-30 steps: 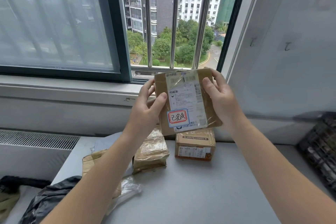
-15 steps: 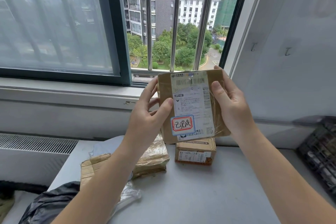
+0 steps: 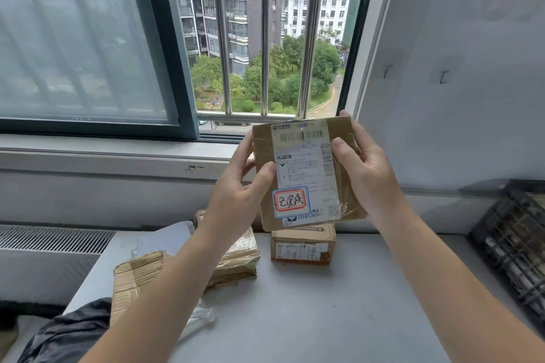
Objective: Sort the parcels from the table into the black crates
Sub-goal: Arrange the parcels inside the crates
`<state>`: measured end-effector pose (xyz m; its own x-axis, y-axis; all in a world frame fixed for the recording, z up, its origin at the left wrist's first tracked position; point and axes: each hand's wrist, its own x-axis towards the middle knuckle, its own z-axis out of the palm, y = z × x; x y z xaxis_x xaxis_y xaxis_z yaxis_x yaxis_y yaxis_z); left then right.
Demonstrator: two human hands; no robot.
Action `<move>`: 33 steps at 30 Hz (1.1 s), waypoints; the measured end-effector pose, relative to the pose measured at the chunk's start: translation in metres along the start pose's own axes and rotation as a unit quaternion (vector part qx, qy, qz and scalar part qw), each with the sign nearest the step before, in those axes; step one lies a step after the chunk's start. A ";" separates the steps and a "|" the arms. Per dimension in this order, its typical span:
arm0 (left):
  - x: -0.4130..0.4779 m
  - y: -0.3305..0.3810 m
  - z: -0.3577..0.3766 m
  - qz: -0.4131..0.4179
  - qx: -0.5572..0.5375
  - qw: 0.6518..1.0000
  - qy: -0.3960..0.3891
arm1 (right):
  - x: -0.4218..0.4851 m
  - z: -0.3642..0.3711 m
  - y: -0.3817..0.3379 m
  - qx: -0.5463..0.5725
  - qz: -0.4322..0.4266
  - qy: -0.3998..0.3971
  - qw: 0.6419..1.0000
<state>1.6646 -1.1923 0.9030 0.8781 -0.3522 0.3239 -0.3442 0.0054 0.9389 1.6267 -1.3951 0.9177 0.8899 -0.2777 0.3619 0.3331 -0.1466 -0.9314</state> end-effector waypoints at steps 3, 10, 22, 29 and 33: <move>0.007 -0.004 0.029 -0.022 0.031 0.999 -0.017 | 0.002 -0.027 0.005 -0.014 0.025 0.024 0.999; 0.025 -0.004 0.113 -0.001 0.086 0.995 -0.051 | 0.008 -0.105 0.013 -0.132 0.080 0.110 0.982; 0.042 0.018 0.225 0.022 0.042 0.958 -0.283 | -0.056 -0.219 -0.030 -0.282 0.124 0.166 0.937; 0.023 0.030 0.303 0.056 0.007 0.931 -0.360 | -0.098 -0.285 -0.055 -0.334 0.143 0.234 0.902; 0.020 0.049 0.355 0.066 0.029 0.926 -0.369 | -0.108 -0.338 -0.053 -0.354 0.148 0.270 0.883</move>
<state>1.5471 -1.5314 0.9143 0.3673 -0.8966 0.2473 -0.4677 0.0518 0.8824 1.4073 -1.6780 0.9404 0.5635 -0.7877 0.2492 -0.3377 -0.4949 -0.8006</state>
